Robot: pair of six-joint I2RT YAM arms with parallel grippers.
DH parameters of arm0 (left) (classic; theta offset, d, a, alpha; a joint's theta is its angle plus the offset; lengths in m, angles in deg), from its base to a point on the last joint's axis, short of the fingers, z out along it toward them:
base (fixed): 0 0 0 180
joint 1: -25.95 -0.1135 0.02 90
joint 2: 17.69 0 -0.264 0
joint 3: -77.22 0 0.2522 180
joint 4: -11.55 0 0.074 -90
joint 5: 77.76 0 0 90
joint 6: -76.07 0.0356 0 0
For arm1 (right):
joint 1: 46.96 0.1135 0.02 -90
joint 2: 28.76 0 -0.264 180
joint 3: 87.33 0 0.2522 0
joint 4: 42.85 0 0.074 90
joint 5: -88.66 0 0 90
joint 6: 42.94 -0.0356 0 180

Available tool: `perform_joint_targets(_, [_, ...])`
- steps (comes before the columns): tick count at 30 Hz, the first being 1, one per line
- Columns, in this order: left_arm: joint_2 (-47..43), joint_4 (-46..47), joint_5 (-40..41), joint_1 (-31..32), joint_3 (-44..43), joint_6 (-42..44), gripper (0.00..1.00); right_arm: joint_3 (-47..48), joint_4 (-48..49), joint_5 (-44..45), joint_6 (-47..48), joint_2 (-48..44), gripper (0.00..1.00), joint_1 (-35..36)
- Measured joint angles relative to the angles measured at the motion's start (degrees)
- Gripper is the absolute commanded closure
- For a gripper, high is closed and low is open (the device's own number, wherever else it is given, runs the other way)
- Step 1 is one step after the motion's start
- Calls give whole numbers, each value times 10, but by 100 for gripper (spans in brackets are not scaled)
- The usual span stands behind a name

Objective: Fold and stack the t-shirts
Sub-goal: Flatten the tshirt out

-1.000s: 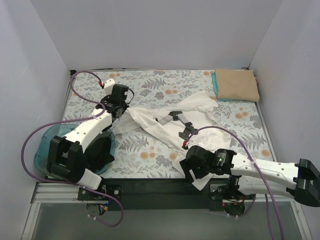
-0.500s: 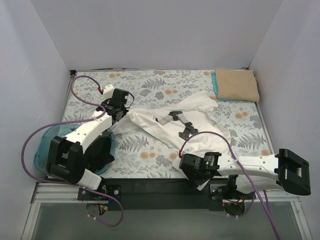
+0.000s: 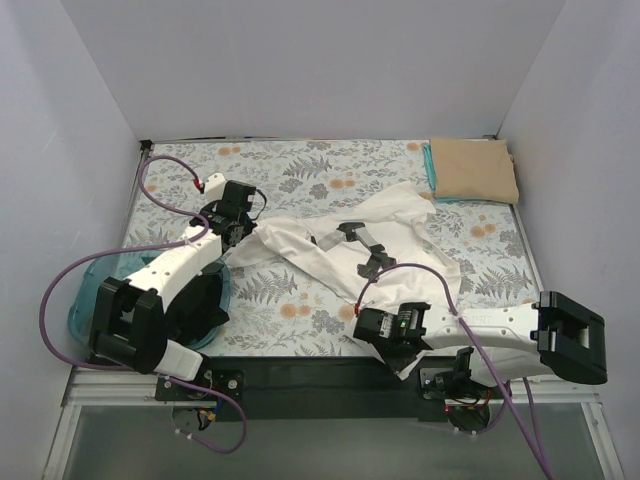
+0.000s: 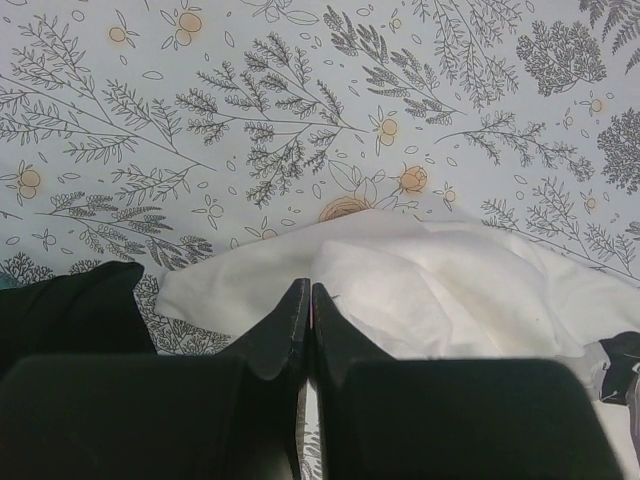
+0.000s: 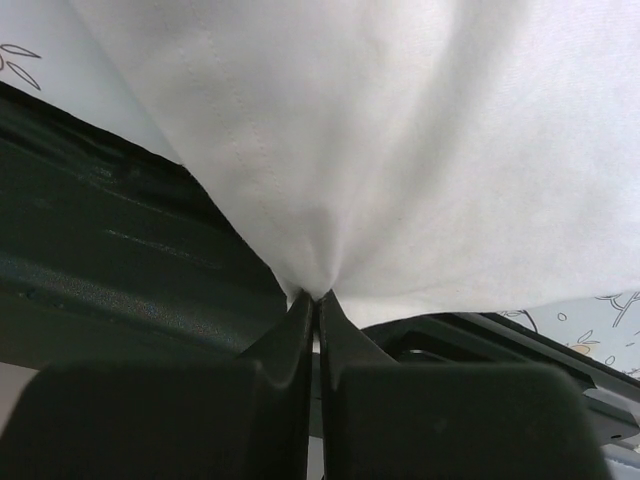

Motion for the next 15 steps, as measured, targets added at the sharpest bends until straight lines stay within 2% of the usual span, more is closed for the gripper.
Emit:
perform_joint_targets(6, [-15, 2, -20, 0, 0, 0, 100, 12, -9, 36, -2, -34, 99, -2])
perform_joint_targets(8, [-23, 5, -24, 0, 0, 0, 100, 39, -9, 61, 11, -60, 99, -24])
perform_joint_targets(10, [-25, 9, -24, 0, 0, 0, 100, 73, 1, 79, 40, -82, 99, -83])
perform_joint_targets(15, [-12, 8, -23, -2, -8, -4, 100, 122, 73, 94, 136, -101, 99, -289])
